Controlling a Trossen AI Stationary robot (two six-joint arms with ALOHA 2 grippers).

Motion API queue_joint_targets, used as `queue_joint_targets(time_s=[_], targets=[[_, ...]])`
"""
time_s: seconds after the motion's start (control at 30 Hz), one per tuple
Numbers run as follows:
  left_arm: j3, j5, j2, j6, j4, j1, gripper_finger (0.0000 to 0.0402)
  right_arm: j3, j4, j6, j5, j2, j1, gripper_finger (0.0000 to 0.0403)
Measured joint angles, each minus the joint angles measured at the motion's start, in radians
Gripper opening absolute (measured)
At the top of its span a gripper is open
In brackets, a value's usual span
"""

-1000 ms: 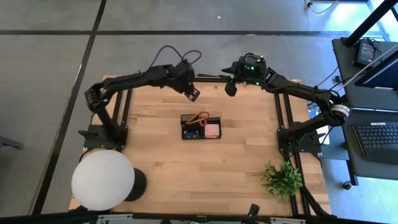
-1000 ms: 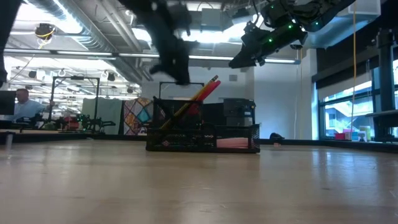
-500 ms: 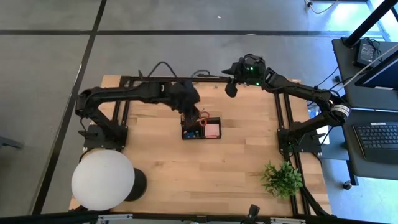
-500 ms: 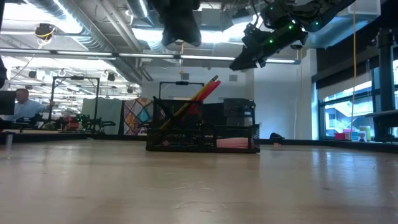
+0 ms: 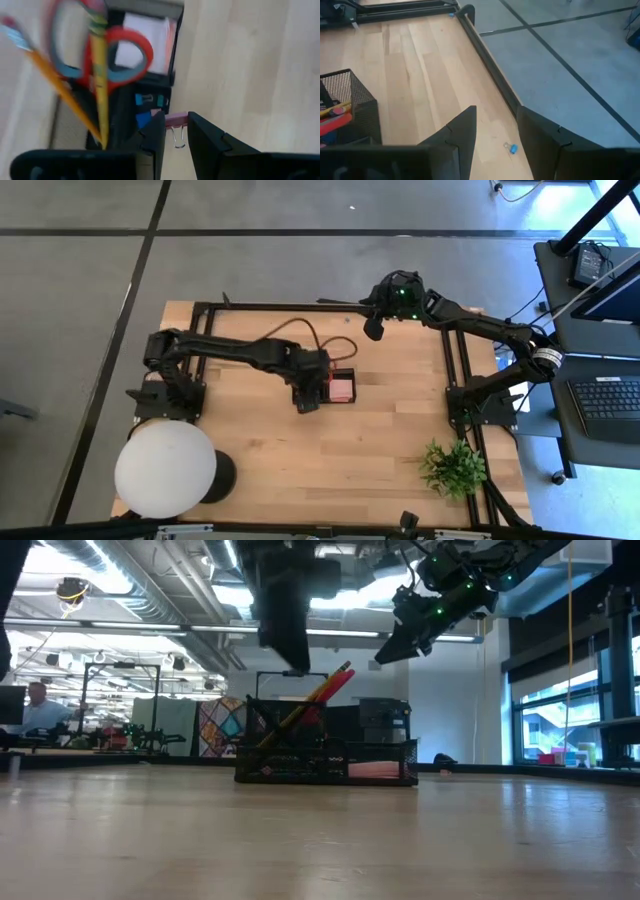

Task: Pick and place office supplies into organizer
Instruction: Put the pink binder clip into the desk organizer

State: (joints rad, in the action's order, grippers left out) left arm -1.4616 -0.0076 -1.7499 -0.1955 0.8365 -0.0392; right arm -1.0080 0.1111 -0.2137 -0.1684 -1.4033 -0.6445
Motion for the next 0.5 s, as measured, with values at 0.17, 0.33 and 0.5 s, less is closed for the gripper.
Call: queue_joint_targets(time_s=[0.17,0.33,0.5], targets=[[0.0,0.053,-0.063,0.0,-0.003,-0.001,0.0072,0.0,0.0,0.002,0.0,0.0,0.0,0.0145],[0.0,0.069,-0.075,0.024,-0.002,-0.021,0.0072,0.0,0.0,0.003,0.0,0.0,0.001,0.0145],[0.0,0.054,-0.075,0.044,0.003,-0.034,0.0072,0.0,0.001,0.003,0.0,0.0,0.001,0.0145]])
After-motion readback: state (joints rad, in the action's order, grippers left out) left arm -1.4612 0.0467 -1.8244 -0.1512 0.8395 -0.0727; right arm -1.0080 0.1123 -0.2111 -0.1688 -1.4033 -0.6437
